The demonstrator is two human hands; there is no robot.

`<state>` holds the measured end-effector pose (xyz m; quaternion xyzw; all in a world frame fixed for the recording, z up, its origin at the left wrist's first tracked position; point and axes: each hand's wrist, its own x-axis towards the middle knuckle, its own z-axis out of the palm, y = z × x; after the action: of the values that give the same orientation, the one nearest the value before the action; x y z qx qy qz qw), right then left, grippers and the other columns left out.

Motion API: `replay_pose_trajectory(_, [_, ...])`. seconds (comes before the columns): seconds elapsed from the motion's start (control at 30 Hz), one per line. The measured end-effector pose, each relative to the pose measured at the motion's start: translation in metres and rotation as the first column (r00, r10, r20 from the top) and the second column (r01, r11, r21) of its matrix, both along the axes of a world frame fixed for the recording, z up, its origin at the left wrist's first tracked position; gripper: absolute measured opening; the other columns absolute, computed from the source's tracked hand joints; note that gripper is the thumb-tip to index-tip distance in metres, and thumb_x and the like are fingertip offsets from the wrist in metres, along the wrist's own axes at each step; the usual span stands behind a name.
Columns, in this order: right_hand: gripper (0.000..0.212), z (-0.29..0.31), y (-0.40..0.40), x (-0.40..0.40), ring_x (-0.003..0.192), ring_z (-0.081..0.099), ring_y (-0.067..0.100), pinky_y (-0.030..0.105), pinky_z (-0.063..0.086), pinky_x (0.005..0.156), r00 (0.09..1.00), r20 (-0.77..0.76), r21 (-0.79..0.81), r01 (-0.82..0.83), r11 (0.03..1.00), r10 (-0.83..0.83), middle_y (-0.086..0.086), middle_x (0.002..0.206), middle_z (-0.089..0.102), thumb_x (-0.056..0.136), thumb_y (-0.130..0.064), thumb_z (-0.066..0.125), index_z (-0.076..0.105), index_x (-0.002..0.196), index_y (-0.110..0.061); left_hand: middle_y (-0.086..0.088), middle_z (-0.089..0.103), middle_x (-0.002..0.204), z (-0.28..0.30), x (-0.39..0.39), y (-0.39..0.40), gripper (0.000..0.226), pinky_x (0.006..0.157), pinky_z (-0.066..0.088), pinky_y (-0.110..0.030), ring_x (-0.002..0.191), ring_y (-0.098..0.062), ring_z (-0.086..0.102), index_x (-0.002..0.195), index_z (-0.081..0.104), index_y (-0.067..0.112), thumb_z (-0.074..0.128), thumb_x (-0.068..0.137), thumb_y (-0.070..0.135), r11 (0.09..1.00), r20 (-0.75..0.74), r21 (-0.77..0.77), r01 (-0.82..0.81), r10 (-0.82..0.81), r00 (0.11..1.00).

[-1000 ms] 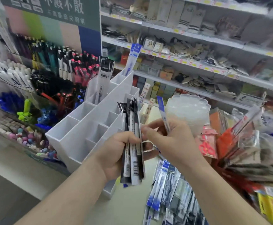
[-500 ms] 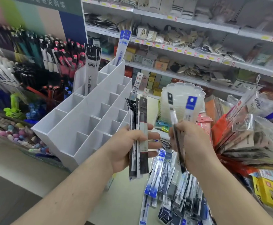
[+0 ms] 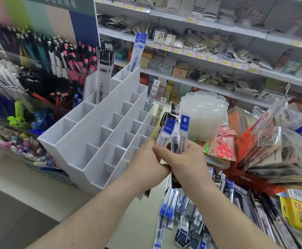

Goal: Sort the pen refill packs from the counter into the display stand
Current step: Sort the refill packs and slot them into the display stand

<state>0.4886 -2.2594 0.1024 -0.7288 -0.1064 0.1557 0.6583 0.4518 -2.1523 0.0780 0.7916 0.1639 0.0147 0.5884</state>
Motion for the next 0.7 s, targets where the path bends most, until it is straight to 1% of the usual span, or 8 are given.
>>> replay_pose_trajectory(0.07, [0.013,-0.001,0.002,0.0,0.083,0.074,0.031,0.043,0.06,0.075,0.999,-0.02,0.02,0.03,0.999,-0.03,0.011,0.082,0.076,0.081,0.0,0.075,0.075,0.081,-0.012,0.027,0.068,0.075,0.004,-0.003,0.001,0.049,0.067,0.049,-0.021,0.067,0.008,0.063,0.114,0.054,0.031,0.069,0.077,0.002,0.99,-0.007,-0.117,0.072,-0.074,0.997])
replay_pose_trajectory(0.17, [0.007,0.001,-0.002,0.003,0.075,0.067,0.045,0.051,0.056,0.065,0.998,-0.05,0.077,0.03,0.997,-0.026,0.023,0.086,0.072,0.086,0.002,0.068,0.073,0.085,-0.004,0.007,0.074,0.089,0.01,-0.009,0.008,0.048,0.073,0.051,-0.026,0.08,-0.007,0.068,0.116,0.061,0.02,0.062,0.073,-0.002,0.879,0.032,-0.436,0.191,-0.197,0.98])
replay_pose_trajectory(0.27, [0.013,0.003,-0.008,0.008,0.067,0.068,0.034,0.038,0.053,0.056,0.997,-0.073,0.123,0.02,0.992,-0.011,0.022,0.082,0.073,0.089,0.001,0.066,0.073,0.083,-0.007,-0.009,0.072,0.095,0.012,-0.011,0.018,0.049,0.072,0.056,-0.035,0.082,-0.021,0.069,0.122,0.06,0.009,0.056,0.075,-0.002,0.735,0.043,-0.648,0.201,-0.228,0.973])
replay_pose_trajectory(0.37, [0.011,0.007,-0.014,0.013,0.067,0.073,0.027,0.034,0.057,0.054,0.992,-0.124,0.172,0.018,0.985,0.004,0.014,0.08,0.076,0.092,0.002,0.062,0.07,0.088,-0.005,-0.016,0.073,0.1,0.011,-0.012,0.021,0.037,0.076,0.058,-0.044,0.087,-0.03,0.072,0.125,0.056,0.004,0.058,0.089,-0.007,0.75,-0.006,-0.65,0.125,-0.169,0.986])
replay_pose_trajectory(0.43, [0.012,0.007,-0.018,0.015,0.053,0.068,0.014,0.025,0.053,0.047,0.986,-0.164,0.198,0.025,0.98,0.008,0.002,0.062,0.071,0.093,0.002,0.06,0.064,0.083,-0.004,-0.02,0.073,0.106,0.01,-0.013,0.02,0.038,0.08,0.057,-0.049,0.093,-0.034,0.072,0.123,0.056,0.003,0.066,0.087,-0.002,0.774,-0.012,-0.627,0.089,-0.124,0.992])
replay_pose_trajectory(0.5, [0.012,0.007,-0.021,0.016,0.048,0.065,0.012,0.023,0.05,0.043,0.982,-0.188,0.211,0.036,0.977,0.004,0.002,0.059,0.068,0.093,0.0,0.061,0.063,0.082,-0.005,-0.019,0.073,0.107,0.011,-0.013,0.019,0.044,0.08,0.058,-0.048,0.094,-0.034,0.072,0.121,0.057,0.003,0.072,0.079,0.005,0.779,0.008,-0.623,0.076,-0.09,0.996])
replay_pose_trajectory(0.6, [0.011,0.006,-0.025,0.019,0.071,0.073,0.033,0.043,0.061,0.06,0.977,-0.206,0.211,0.1,0.972,-0.055,0.019,0.085,0.074,0.092,-0.002,0.063,0.07,0.085,-0.008,-0.017,0.075,0.102,0.012,-0.012,0.02,0.04,0.077,0.059,-0.047,0.089,-0.031,0.074,0.119,0.059,0.002,0.07,0.081,0.004,0.77,0.002,-0.637,0.032,-0.04,0.999])
replay_pose_trajectory(0.7, [0.011,0.008,-0.026,0.021,0.086,0.069,0.048,0.067,0.055,0.078,0.964,-0.211,0.166,0.201,0.965,-0.164,0.029,0.097,0.071,0.089,-0.001,0.065,0.069,0.099,0.0,-0.012,0.075,0.088,0.014,-0.013,0.025,0.036,0.063,0.059,-0.037,0.072,-0.022,0.073,0.112,0.061,0.001,0.068,0.077,0.007,0.714,0.007,-0.7,0.004,0.001,1.0])
